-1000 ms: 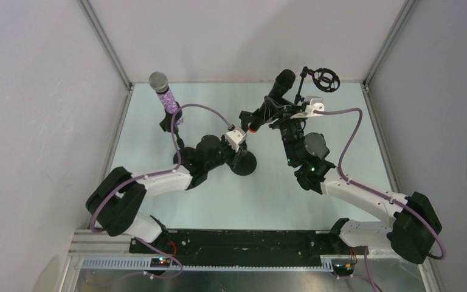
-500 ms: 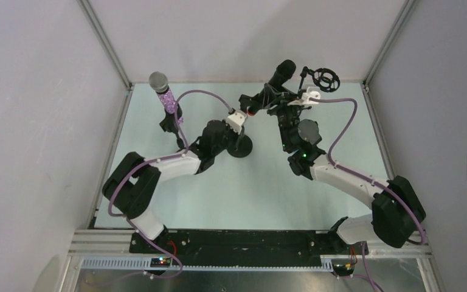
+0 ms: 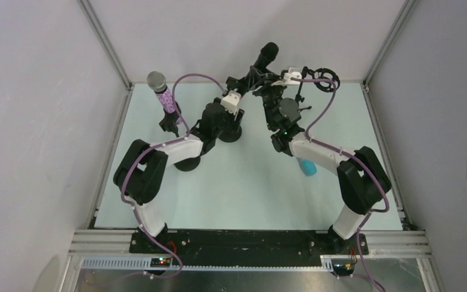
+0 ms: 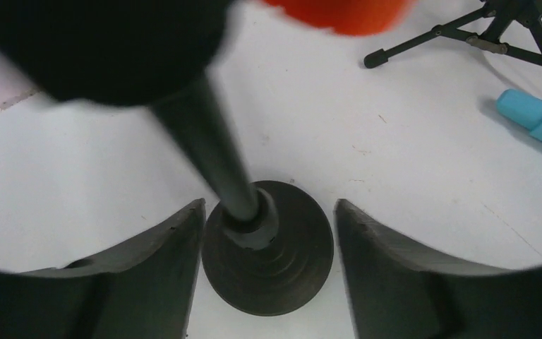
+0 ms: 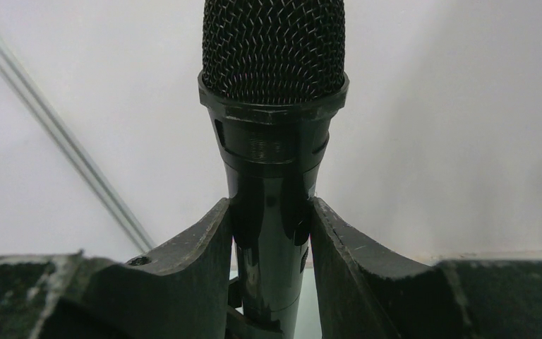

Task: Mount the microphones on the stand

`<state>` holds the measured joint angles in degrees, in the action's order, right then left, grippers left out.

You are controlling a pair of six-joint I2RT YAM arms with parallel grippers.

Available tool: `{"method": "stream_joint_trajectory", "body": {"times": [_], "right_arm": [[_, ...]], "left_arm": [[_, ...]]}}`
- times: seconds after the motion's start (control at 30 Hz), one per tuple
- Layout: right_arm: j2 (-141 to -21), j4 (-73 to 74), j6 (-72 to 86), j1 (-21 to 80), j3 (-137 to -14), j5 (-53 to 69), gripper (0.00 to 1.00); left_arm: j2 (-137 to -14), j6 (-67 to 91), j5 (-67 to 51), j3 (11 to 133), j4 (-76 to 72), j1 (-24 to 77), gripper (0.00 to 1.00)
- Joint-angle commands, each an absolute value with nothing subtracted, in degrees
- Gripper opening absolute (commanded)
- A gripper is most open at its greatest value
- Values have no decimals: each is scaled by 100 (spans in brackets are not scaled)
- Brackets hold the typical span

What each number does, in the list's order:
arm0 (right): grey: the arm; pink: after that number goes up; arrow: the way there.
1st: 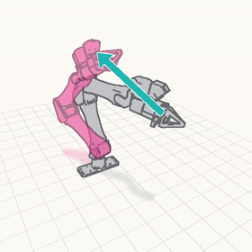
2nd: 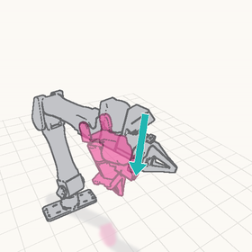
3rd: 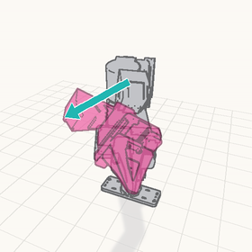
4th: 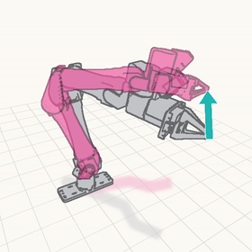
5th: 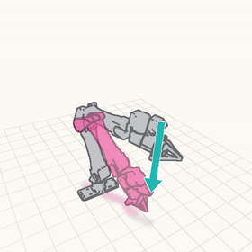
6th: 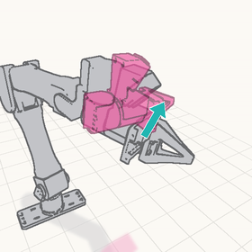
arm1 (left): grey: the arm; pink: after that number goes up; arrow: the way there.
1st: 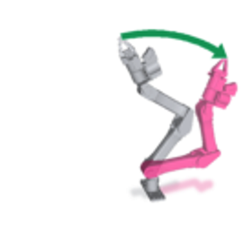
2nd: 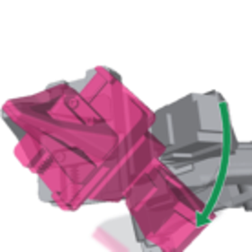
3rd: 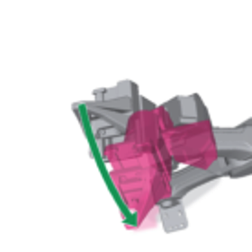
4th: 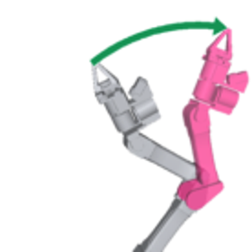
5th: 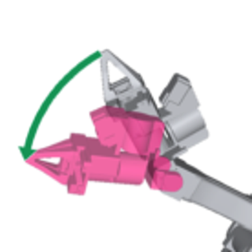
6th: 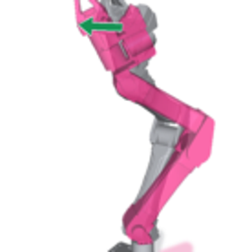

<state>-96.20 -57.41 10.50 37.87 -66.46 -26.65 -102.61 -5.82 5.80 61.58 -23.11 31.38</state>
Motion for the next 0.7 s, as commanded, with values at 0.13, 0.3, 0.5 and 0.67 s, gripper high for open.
{"method": "stream_joint_trajectory", "body": {"times": [0.13, 0.3, 0.5, 0.67], "right_arm": [[-9986, -5776, 1266, 3823, -7267, -1974, 0], [-9936, -5726, 1262, 3837, -7311, -1889, 0], [-9859, -5445, 1232, 3836, -7357, -1784, 0], [-9845, -5382, 1223, 3835, -7361, -1714, 0]], "left_arm": [[-9207, 32, -355, 5676, -2126, 3130, 99], [-8682, 222, -1293, 5170, -1513, 3331, 100], [-8167, 251, -2340, 4724, -1070, 3513, 100], [-8054, 72, -3132, 4669, -783, 3763, 100]]}}
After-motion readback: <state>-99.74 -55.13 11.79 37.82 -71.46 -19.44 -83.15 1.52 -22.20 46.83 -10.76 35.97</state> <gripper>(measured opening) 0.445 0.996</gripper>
